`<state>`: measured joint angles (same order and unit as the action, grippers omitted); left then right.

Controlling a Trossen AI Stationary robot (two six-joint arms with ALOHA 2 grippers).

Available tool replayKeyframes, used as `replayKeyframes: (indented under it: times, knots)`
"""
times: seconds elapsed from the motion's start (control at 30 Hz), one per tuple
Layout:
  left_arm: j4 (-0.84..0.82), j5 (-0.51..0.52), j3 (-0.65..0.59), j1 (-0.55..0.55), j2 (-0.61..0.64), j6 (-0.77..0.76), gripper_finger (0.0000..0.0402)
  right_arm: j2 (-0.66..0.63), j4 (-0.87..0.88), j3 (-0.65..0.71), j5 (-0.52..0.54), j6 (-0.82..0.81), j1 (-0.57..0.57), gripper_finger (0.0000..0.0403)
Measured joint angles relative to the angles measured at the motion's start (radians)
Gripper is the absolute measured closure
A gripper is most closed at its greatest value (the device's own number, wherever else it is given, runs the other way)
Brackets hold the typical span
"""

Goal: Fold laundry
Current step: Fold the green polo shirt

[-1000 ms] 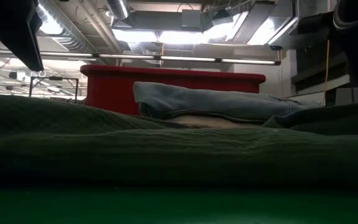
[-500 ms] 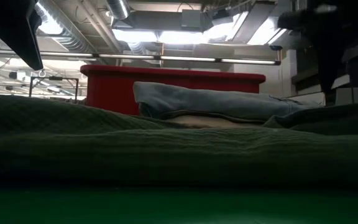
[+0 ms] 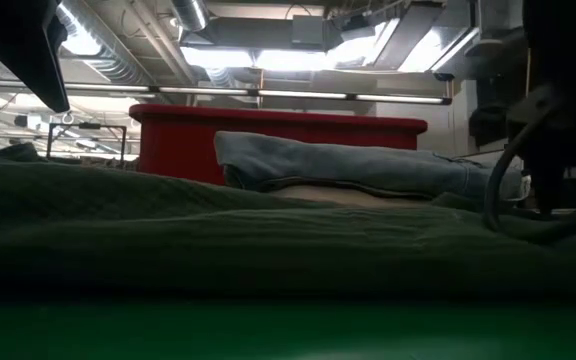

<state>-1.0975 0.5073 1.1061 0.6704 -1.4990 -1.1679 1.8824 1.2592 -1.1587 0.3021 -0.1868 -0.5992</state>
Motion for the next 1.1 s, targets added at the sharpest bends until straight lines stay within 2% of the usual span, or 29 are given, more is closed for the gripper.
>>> replayKeyframes:
  times: [0.17, 0.4, 0.5, 0.73, 0.97, 1.1]
  knots:
    - [0.0, -0.045, 0.0, -0.002, 0.003, -0.017, 0.0276, 0.0, -0.001, -0.001, -0.042, 0.0, 0.006, 0.0217]
    - [0.003, -0.296, 0.0, -0.016, 0.011, -0.035, 0.0276, 0.0, 0.1, -0.088, -0.094, 0.011, 0.004, 0.0217]
    - [0.024, -0.365, 0.0, -0.015, 0.011, -0.048, 0.0276, 0.0, 0.18, -0.153, -0.094, 0.009, 0.004, 0.0217]
    - [0.046, -0.41, 0.0, 0.001, 0.011, -0.067, 0.0276, 0.0, 0.258, -0.317, -0.021, 0.011, 0.004, 0.0217]
    - [0.071, -0.48, 0.0, 0.05, 0.011, -0.186, 0.0276, 0.0, 0.156, -0.388, 0.02, 0.012, 0.004, 0.0217]
    - [0.135, -0.453, 0.0, 0.093, 0.011, -0.249, 0.0277, 0.0, 0.076, -0.388, 0.02, 0.012, 0.004, 0.0217]
